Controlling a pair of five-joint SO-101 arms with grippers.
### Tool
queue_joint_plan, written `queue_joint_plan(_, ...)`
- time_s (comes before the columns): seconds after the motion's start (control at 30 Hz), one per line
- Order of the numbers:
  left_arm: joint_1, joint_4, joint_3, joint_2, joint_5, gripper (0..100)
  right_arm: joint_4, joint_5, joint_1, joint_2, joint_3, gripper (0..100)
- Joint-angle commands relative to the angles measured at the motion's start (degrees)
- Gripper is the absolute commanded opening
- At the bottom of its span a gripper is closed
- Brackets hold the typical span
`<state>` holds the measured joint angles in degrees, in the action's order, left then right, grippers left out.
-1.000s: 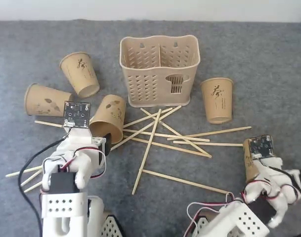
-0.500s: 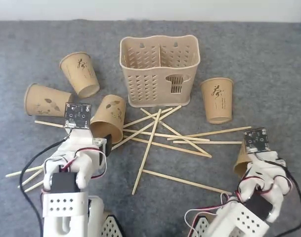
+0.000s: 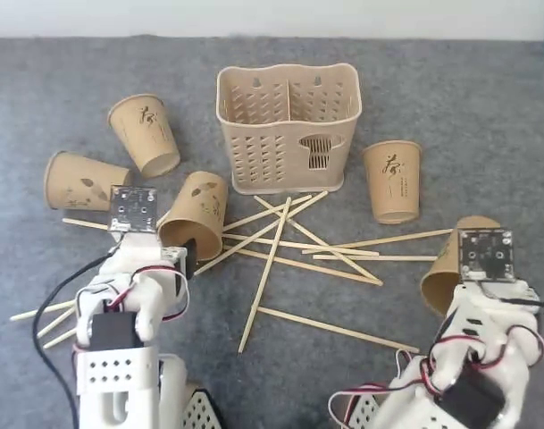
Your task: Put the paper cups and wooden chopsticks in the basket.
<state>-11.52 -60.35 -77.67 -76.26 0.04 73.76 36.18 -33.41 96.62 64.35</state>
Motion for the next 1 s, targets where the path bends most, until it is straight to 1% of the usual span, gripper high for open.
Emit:
queue_joint_plan(0.0, -1.93, 3.6, 0.31, -0.97, 1.58, 21, 6.64, -3.87, 0.22, -13.85, -15.82, 0.8)
queue_joint_plan(0.07, -2.46, 3.78, 0.31, -0.97, 1.93, 21, 11.03, -5.8, 0.22, -23.69, -24.09, 0.8)
queue_joint_plan(0.2, -2.55, 3.78, 0.31, -0.97, 2.73, 21, 23.25, -9.93, 0.48, -44.88, -44.48, 0.8)
queue_joint_plan(0.27, -2.55, 3.87, 0.22, -0.97, 3.08, 21, 29.05, -12.57, 1.98, -54.73, -55.3, 0.8)
queue_joint_plan(0.4, -2.64, 5.45, -0.66, -1.05, 3.78, 21, 29.49, -20.13, 4.0, -67.47, -66.46, 0.7)
queue_joint_plan(0.57, -2.64, 9.32, -2.86, -1.05, 3.6, 21, 29.32, -25.05, 10.86, -74.24, -72.18, 0.7)
queue_joint_plan(0.73, -2.64, 9.49, -3.03, -1.05, 3.78, 21, 29.14, -31.38, 18.95, -76.79, -79.38, 0.7)
queue_joint_plan(0.97, -2.64, 9.58, -3.47, -1.05, 3.78, 21, 29.05, -40.09, 31.6, -80.92, -94.86, 0.7)
